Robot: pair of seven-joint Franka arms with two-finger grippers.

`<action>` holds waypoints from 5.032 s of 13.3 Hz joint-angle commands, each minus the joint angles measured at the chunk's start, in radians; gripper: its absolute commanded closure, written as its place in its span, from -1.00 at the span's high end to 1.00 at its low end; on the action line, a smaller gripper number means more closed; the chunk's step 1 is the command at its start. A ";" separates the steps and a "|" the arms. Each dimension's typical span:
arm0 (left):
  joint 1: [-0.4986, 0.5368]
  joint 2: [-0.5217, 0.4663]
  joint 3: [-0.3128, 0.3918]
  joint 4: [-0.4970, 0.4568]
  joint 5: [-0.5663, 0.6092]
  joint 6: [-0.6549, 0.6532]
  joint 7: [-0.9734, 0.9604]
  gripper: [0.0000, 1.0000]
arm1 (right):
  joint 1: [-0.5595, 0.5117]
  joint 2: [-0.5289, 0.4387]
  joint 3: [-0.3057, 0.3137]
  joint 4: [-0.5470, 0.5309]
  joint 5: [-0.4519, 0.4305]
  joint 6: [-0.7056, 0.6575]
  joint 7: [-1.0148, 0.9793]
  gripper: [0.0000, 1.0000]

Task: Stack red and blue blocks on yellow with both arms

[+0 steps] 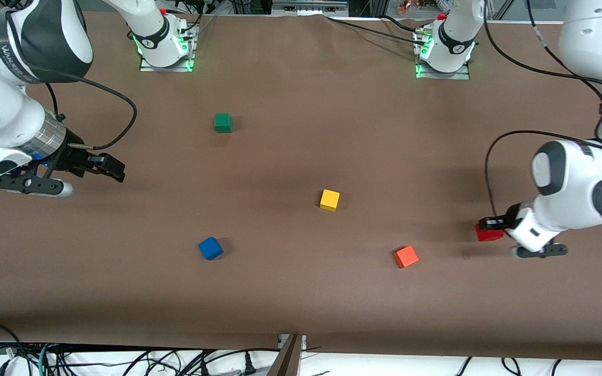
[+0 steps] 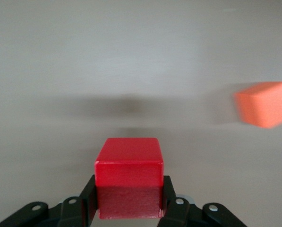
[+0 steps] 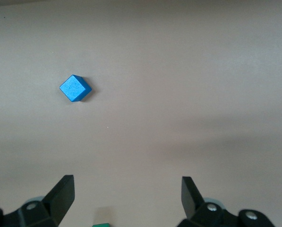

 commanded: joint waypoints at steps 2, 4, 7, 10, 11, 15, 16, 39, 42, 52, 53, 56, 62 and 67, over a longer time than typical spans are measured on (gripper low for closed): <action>-0.165 0.002 0.012 0.053 -0.007 -0.031 -0.006 -1.00 | -0.008 -0.010 0.003 -0.009 0.012 0.002 -0.014 0.99; -0.286 0.016 0.015 0.105 0.002 -0.031 -0.008 -0.98 | -0.016 -0.008 0.003 -0.010 0.012 0.002 -0.014 0.99; -0.391 0.048 0.014 0.116 0.002 -0.025 -0.006 -0.96 | -0.016 -0.002 0.003 -0.009 0.013 0.002 -0.014 0.99; -0.484 0.085 0.015 0.116 0.001 -0.019 -0.008 -0.96 | -0.024 -0.002 0.001 -0.010 0.013 0.002 -0.014 0.99; -0.514 0.100 0.022 0.117 -0.001 -0.019 -0.011 -0.96 | -0.025 0.001 0.001 -0.010 0.013 0.003 -0.014 0.99; -0.549 0.135 0.020 0.140 -0.002 -0.018 -0.023 -0.96 | -0.025 0.001 0.001 -0.010 0.013 0.002 -0.014 0.99; -0.560 0.143 0.022 0.145 -0.002 -0.018 -0.038 -0.96 | -0.025 0.001 0.001 -0.010 0.013 0.002 -0.014 0.99; -0.626 0.218 0.032 0.237 0.071 -0.047 -0.186 -0.90 | -0.050 -0.005 -0.028 -0.035 0.136 0.031 -0.123 0.99; -0.624 0.218 0.032 0.236 0.072 -0.059 -0.189 -0.90 | -0.021 -0.005 -0.023 -0.026 0.084 0.031 -0.056 0.99; -0.641 0.223 0.032 0.237 0.072 -0.059 -0.225 -0.89 | 0.004 -0.007 -0.023 -0.026 0.035 0.031 -0.052 0.99; -0.641 0.223 0.032 0.237 0.076 -0.058 -0.230 -0.88 | 0.004 -0.007 -0.023 -0.026 0.035 0.031 -0.051 0.99; -0.640 0.223 0.032 0.236 0.078 -0.058 -0.230 -0.87 | 0.004 -0.007 -0.025 -0.026 0.035 0.031 -0.051 0.99; -0.640 0.221 0.031 0.237 0.076 -0.059 -0.235 0.99 | -0.001 -0.004 -0.029 -0.027 0.039 0.022 -0.051 0.99; -0.600 0.208 0.032 0.349 0.065 -0.183 -0.233 1.00 | -0.002 -0.004 -0.031 -0.027 0.039 0.022 -0.051 0.99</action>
